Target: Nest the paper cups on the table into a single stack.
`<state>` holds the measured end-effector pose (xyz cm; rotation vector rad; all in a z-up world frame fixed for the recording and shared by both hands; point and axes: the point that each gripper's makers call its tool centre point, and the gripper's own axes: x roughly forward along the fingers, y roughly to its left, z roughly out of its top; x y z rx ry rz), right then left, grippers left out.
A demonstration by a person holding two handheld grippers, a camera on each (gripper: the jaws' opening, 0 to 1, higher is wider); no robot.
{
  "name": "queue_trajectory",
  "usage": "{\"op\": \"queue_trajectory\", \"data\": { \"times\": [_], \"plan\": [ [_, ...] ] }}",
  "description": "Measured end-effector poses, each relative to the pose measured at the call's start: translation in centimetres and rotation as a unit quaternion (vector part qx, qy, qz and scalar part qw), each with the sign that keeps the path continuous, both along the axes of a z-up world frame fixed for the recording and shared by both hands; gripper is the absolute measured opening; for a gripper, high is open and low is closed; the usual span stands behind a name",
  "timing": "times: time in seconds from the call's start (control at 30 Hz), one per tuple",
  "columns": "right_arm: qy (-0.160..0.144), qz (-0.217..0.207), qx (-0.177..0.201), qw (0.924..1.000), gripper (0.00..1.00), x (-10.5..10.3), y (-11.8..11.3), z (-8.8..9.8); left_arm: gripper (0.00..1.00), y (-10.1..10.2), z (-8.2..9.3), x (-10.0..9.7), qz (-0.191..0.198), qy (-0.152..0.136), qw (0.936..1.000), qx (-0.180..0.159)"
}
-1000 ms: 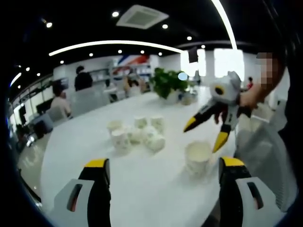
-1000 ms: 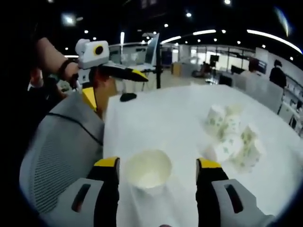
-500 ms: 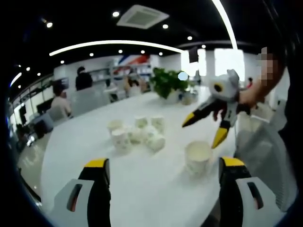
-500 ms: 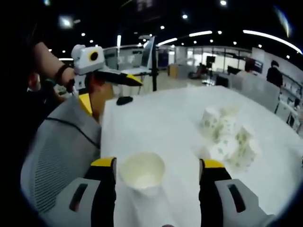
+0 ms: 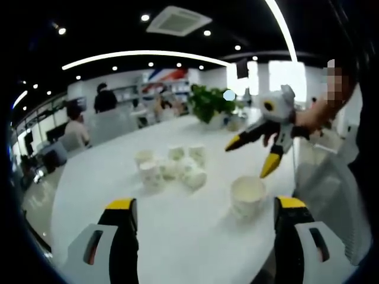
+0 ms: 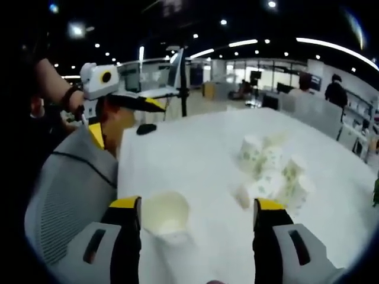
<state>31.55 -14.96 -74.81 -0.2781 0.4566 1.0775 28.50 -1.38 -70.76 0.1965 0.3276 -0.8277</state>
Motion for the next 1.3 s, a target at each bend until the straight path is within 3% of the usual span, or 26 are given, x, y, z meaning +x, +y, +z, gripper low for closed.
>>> {"op": "queue_trajectory", "data": {
  "times": [0.97, 1.3],
  "plan": [
    [-0.018, -0.065, 0.001, 0.9977, 1.00, 3.9, -3.1, 0.9, 0.96, 0.1, 0.4, 0.0, 0.001, -0.003, 1.0000, 0.002],
    [-0.021, -0.073, -0.004, 0.9971, 1.00, 4.7, -4.0, 0.6, 0.96, 0.1, 0.4, 0.1, 0.004, -0.004, 1.0000, 0.001]
  ]
}}
